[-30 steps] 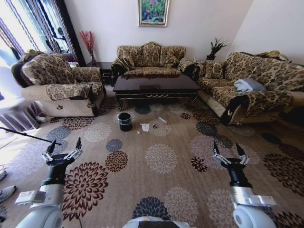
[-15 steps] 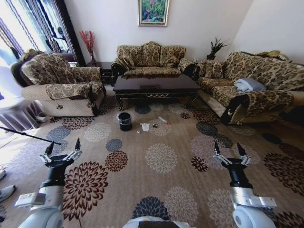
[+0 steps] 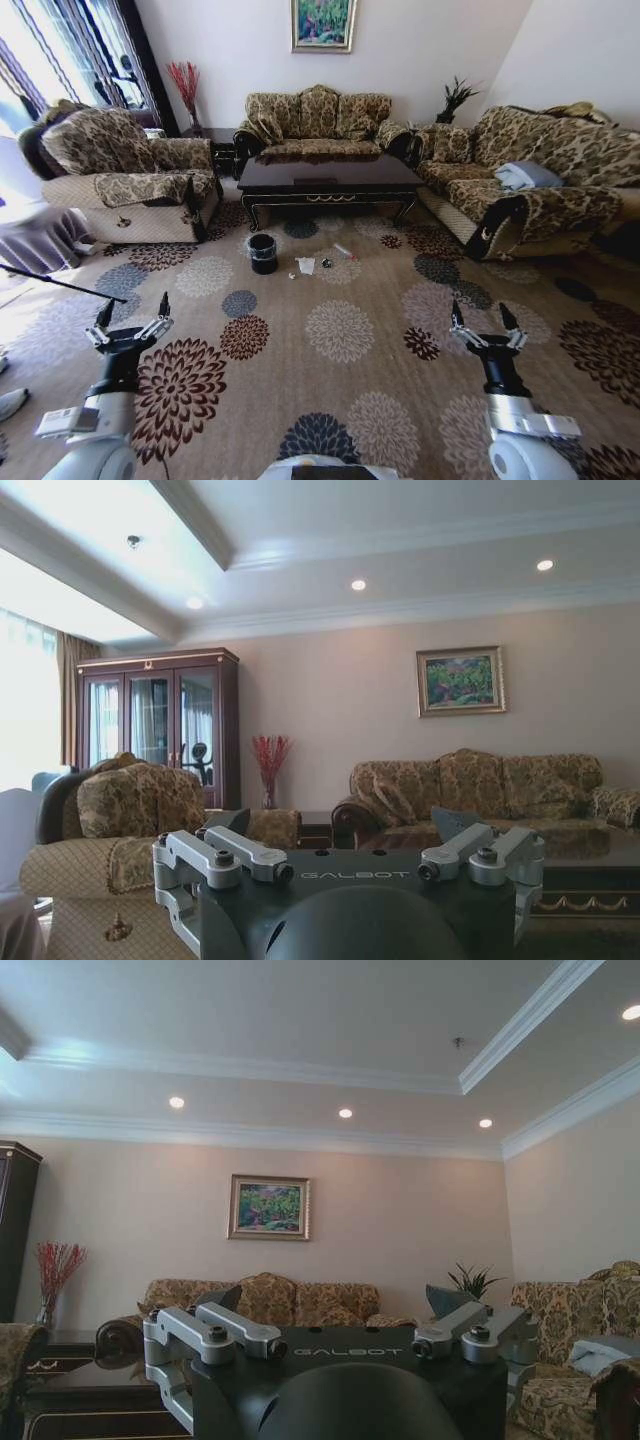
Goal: Move to the front of the table and pick up the trash from the floor, then place it into the trash bin.
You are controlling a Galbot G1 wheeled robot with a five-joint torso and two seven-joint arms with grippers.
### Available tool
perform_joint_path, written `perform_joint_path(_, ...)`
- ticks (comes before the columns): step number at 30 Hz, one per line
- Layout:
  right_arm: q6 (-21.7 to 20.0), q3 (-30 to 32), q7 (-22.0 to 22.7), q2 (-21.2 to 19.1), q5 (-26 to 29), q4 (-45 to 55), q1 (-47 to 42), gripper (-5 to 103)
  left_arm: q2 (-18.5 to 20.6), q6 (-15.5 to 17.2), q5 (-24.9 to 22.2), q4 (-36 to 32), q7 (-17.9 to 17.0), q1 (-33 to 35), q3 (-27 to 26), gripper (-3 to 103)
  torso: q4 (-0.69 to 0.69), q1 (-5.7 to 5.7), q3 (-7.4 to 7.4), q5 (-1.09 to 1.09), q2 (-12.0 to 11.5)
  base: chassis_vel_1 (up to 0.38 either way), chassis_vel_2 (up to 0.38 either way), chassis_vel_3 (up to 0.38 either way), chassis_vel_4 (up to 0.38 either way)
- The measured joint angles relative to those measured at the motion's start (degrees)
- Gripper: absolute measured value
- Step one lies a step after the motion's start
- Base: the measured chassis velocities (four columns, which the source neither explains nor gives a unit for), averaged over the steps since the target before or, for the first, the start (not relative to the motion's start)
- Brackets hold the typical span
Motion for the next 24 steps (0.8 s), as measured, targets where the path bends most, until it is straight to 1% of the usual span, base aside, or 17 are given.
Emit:
perform_joint_path(5,0.0,-0.08,0.14,0.3,-0.02,-0.03,0.05,100,0.14,0.0,-0.14,0.08,0.03,0.01,0.0,100,0.0,-0.46,-0.63,0.0,-1.1,0.0,0.0,0.0,0.0)
perform_joint_path(13,-0.12,0.08,1.11,0.9,0.21,0.05,0.12,100,0.4,-0.01,-0.32,0.33,0.06,0.06,-0.01,100,0.0,-1.58,-2.12,0.0,-3.7,0.0,0.0,0.0,0.0)
perform_joint_path(14,-0.12,0.08,1.11,0.9,0.21,0.05,0.12,100,0.4,-0.01,-0.32,0.33,0.06,0.06,-0.01,100,0.0,-1.58,-2.12,0.0,-3.7,0.0,0.0,0.0,0.0)
perform_joint_path(19,-0.12,-0.15,1.33,1.42,0.39,0.31,0.12,100,0.5,-0.04,-0.46,0.2,0.13,0.26,-0.13,100,0.0,-2.31,-3.05,0.0,-5.36,0.0,0.0,0.0,0.0)
perform_joint_path(21,-0.13,-0.16,1.37,1.47,0.4,0.31,0.13,100,0.53,-0.05,-0.51,0.2,0.13,0.26,-0.18,100,0.0,-2.39,-3.16,0.0,-5.54,0.0,0.0,0.0,0.0)
perform_joint_path(24,-0.11,-0.3,1.41,1.69,0.42,0.04,0.15,100,0.51,-0.15,-0.67,0.3,0.14,0.23,-0.31,100,0.0,-2.86,-3.77,0.0,-6.64,0.0,0.0,0.0,0.0)
